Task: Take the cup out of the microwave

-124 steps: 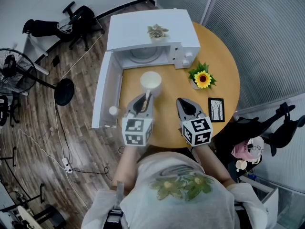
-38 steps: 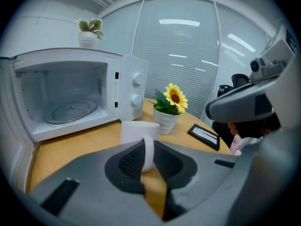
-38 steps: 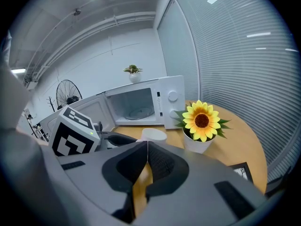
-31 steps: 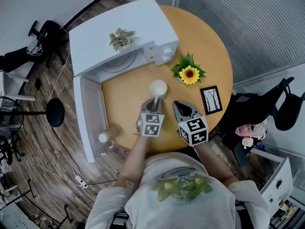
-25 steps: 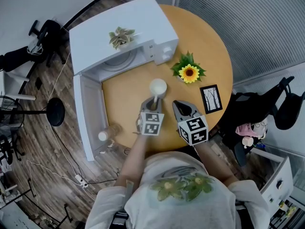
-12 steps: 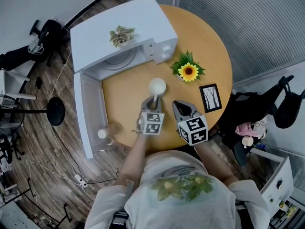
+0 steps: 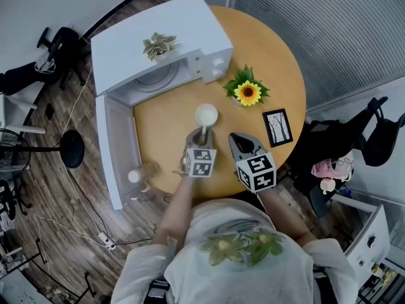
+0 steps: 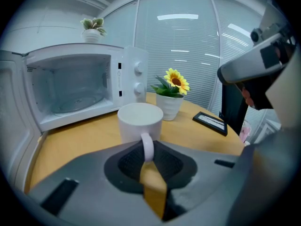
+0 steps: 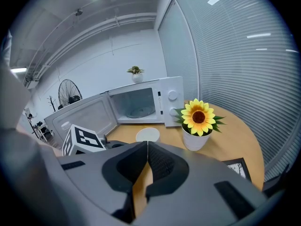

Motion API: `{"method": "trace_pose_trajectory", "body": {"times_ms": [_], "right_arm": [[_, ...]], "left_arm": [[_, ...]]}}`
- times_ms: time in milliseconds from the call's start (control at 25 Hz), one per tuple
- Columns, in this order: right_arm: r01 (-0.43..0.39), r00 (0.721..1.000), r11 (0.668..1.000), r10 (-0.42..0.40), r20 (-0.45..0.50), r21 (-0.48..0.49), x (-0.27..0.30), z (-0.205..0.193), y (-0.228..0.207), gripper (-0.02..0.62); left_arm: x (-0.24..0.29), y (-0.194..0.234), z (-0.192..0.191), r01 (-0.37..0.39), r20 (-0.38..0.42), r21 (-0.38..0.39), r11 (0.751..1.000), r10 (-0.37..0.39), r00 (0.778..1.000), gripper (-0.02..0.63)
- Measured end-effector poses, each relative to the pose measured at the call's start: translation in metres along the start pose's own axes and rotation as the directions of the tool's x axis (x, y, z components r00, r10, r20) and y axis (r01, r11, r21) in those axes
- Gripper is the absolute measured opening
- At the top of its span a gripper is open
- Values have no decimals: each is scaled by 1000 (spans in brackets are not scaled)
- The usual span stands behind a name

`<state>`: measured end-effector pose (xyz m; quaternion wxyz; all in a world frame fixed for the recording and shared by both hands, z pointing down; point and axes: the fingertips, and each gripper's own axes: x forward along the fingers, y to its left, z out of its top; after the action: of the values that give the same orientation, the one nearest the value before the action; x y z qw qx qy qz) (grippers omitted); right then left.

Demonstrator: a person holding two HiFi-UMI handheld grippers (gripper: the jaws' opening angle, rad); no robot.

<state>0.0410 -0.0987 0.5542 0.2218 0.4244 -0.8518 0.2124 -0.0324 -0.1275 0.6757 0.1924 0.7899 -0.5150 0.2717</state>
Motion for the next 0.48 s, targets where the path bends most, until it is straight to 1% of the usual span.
{"method": "trace_pose_trajectory", "body": {"times_ms": [240,480], "right_arm": [[-2,1000,1000,2,-4,-3,-1,-3,2,18],[4,1000,1000,-4,2,0,-3,-3,2,17]], "left_arm": [[1,-4,-1,13,-4,-12,1000,-13,1000,59],[1,-7,-1,-2,-7,2,1000,2,1000,92]]}}
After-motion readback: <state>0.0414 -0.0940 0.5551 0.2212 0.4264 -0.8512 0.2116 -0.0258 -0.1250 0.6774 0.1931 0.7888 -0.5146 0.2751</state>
